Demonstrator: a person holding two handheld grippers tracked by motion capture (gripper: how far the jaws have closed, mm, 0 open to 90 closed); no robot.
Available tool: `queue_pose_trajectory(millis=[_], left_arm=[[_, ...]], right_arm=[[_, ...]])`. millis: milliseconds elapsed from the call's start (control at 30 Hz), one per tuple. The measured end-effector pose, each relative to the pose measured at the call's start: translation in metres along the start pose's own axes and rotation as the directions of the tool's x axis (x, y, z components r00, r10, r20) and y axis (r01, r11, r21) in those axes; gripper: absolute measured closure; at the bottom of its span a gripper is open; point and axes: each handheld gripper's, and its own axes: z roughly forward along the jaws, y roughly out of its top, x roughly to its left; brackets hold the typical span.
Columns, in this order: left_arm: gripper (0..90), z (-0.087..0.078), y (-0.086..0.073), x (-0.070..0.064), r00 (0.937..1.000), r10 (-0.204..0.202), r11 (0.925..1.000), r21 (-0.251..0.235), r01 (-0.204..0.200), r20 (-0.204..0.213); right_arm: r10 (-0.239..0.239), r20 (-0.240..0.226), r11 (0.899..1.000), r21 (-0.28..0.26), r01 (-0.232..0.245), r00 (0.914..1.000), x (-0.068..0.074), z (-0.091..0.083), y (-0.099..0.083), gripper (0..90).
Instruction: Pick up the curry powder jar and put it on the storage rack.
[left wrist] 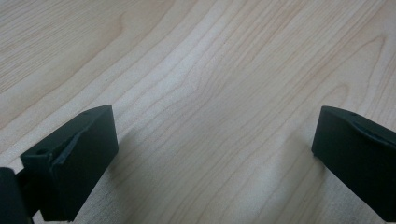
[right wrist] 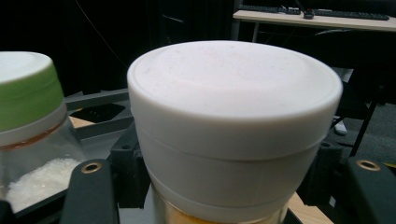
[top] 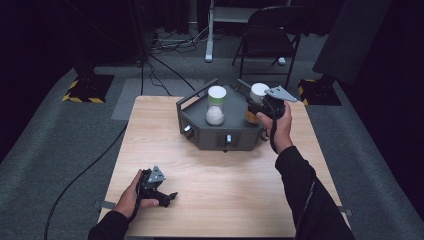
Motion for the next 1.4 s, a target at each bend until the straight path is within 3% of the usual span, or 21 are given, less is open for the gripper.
queue_pose_trajectory(millis=[467,733,867,1067,1200,1300,1400], left_arm=[[0.3,0.000,0.000,0.000,1.0000,0.000,1.0000,0.000,0.000,0.000],[0.2,0.000,0.000,0.000,1.0000,0.001,1.0000,-0.001,-0.001,0.001],[0.3,0.000,0.000,0.000,1.0000,0.002,1.0000,0.000,-0.002,0.001],[0.3,0.000,0.000,0.000,1.0000,0.003,1.0000,0.000,-0.003,0.000],[0.3,0.000,0.000,0.000,1.0000,0.002,1.0000,0.000,-0.002,0.001],[0.3,0.000,0.000,0.000,1.0000,0.002,1.0000,0.000,-0.002,0.001],[0.2,0.000,0.000,0.000,1.0000,0.003,1.0000,-0.001,-0.003,0.000]], right_arm=[[0.014,0.002,1.000,0.014,-0.014,0.9999,-0.001,0.013,-0.012,33.7],[0.021,0.009,1.000,-0.013,-0.021,0.9997,0.001,0.013,-0.021,32.9],[-0.009,0.023,1.000,-0.014,0.009,0.9997,0.005,0.015,-0.025,30.7],[-0.010,0.025,1.000,-0.019,0.010,0.9996,0.003,0.014,-0.028,27.7],[-0.034,0.038,0.999,-0.008,0.034,0.9987,0.004,0.012,-0.028,21.0],[-0.018,0.031,1.000,0.001,0.018,0.9993,-0.001,0.011,-0.029,11.9],[-0.013,0.019,1.000,0.001,0.013,0.9997,-0.005,0.009,-0.030,8.3]])
